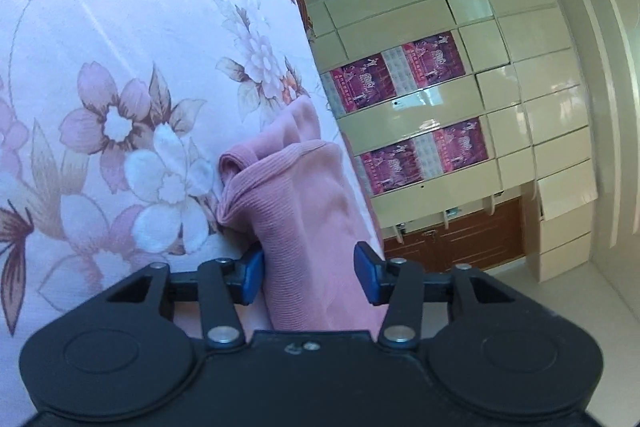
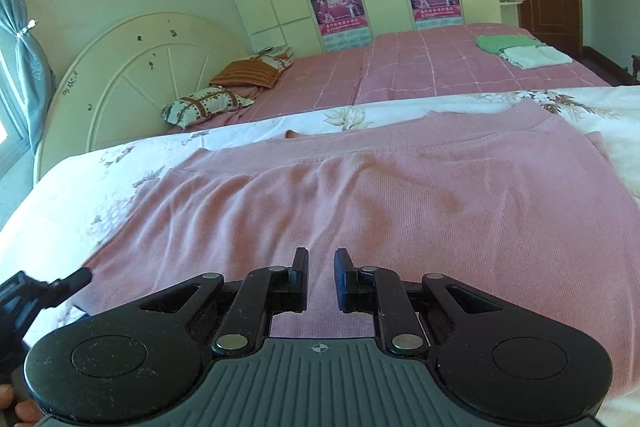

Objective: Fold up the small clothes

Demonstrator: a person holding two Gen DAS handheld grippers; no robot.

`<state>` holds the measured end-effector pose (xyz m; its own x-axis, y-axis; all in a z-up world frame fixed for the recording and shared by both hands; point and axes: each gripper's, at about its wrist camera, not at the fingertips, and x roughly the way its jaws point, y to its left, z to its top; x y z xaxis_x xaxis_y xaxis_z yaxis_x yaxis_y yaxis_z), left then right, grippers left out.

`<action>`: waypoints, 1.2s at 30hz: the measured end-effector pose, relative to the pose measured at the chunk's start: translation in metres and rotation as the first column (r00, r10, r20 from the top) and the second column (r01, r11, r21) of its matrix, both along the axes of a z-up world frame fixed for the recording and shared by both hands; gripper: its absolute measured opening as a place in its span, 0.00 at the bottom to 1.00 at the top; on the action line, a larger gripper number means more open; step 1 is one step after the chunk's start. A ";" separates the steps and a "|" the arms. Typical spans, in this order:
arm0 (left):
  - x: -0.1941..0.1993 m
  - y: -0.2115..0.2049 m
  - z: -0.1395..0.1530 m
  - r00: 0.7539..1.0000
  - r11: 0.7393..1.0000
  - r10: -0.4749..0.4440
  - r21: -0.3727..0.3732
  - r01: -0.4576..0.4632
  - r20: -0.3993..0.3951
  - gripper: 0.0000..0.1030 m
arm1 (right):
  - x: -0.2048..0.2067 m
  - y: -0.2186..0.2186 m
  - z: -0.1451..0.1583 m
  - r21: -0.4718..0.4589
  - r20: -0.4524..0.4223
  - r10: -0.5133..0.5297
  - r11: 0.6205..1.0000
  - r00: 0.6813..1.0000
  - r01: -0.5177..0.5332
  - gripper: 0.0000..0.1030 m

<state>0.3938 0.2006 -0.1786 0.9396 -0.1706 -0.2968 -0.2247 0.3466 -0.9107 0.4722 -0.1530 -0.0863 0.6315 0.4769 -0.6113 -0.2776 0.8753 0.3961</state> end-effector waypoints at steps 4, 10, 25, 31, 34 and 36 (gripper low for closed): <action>-0.018 0.008 0.021 0.990 1.000 0.010 -0.028 -0.007 0.138 0.46 | -0.013 0.014 0.014 -0.002 0.058 0.042 0.999 0.997 -0.042 0.14; -0.044 0.015 0.012 0.998 0.999 -0.035 0.026 0.034 0.052 0.56 | -0.012 0.016 0.009 0.010 0.028 0.001 1.000 1.000 -0.001 0.14; 0.006 0.019 -0.021 0.989 0.989 0.122 -0.071 -0.128 -0.083 0.14 | -0.010 0.015 0.013 0.009 0.011 -0.017 1.000 1.000 0.017 0.14; 0.018 0.030 -0.015 0.996 0.994 0.066 -0.086 -0.071 -0.057 0.07 | 0.004 0.034 0.009 -0.005 0.013 0.004 1.000 1.000 -0.004 0.14; 0.007 0.026 -0.002 0.998 0.997 0.055 -0.048 -0.054 0.021 0.07 | 0.011 0.037 0.005 -0.025 0.000 -0.014 1.000 1.000 0.014 0.14; 0.006 0.022 -0.004 0.998 0.998 0.058 -0.031 -0.058 -0.020 0.07 | 0.015 0.041 0.001 -0.062 -0.013 -0.003 0.998 1.000 0.002 0.14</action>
<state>0.3996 0.2226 -0.1826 0.9424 -0.1254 -0.3100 -0.2610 0.3037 -0.9163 0.4872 -0.1119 -0.0858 0.6243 0.4361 -0.6481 -0.2702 0.8990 0.3447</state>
